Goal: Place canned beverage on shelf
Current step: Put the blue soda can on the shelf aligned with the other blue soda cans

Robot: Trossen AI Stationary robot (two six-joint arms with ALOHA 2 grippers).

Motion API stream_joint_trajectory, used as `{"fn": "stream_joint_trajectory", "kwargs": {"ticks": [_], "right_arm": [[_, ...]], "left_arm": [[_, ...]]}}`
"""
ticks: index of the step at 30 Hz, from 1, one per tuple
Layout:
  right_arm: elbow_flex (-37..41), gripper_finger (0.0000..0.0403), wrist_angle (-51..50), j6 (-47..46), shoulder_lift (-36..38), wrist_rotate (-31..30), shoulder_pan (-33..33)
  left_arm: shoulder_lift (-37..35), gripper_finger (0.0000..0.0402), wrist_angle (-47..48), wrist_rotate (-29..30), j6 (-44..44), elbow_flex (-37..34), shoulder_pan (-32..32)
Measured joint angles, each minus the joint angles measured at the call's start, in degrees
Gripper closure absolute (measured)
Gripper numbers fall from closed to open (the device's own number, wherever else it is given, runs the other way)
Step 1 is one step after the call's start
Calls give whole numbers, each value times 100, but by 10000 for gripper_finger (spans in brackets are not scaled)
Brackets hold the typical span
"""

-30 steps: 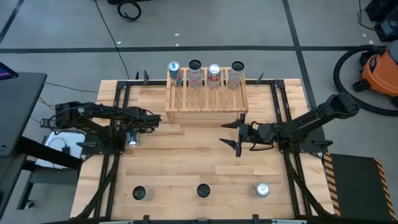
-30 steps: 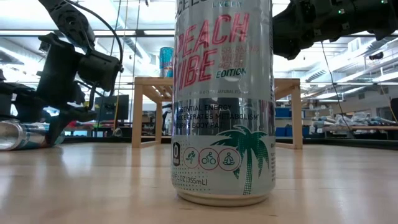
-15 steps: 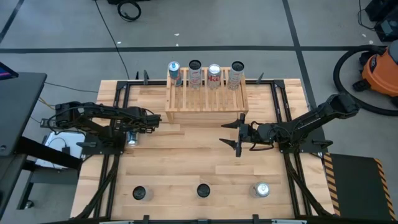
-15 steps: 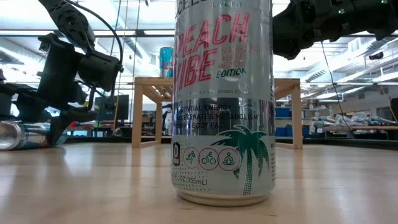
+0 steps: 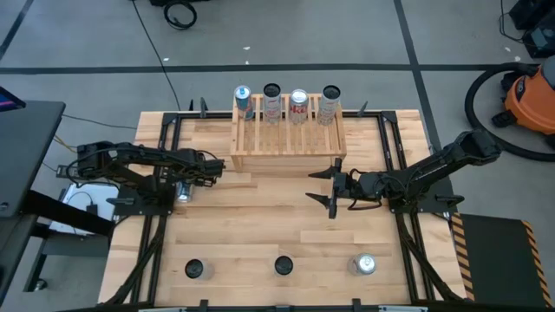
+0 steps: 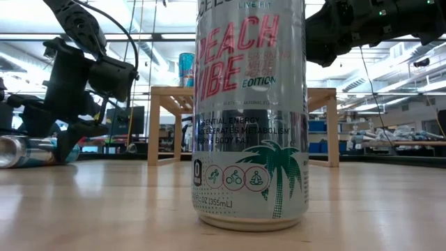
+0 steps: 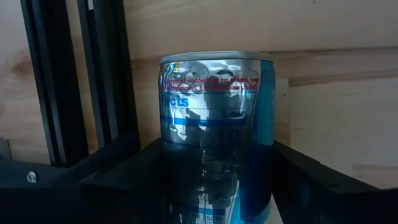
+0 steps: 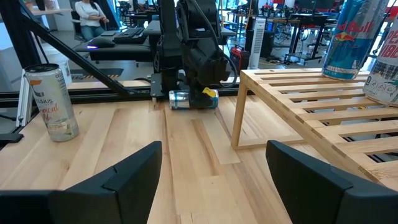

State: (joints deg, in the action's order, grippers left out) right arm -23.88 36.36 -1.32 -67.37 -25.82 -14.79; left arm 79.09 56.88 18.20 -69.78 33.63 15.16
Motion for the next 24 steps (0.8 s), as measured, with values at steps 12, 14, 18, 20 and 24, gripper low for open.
{"fn": "stream_joint_trajectory", "kwargs": {"ticks": [12, 14, 18, 20, 24], "right_arm": [[0, 106, 0, -2, 0, 0, 0], [0, 106, -1, 0, 0, 0, 0], [0, 106, -1, -1, 0, 0, 0], [0, 106, 0, -2, 0, 0, 0], [0, 106, -2, 0, 0, 0, 0]], "left_arm": [[0, 159, -3, -73, 329, 0, 0], [0, 159, -2, -83, 342, 0, 0], [0, 159, -40, -99, 774, 10, 52], [-1, 159, -119, -96, 992, 21, 43], [-138, 166, -342, 34, 1353, 15, -74]]}}
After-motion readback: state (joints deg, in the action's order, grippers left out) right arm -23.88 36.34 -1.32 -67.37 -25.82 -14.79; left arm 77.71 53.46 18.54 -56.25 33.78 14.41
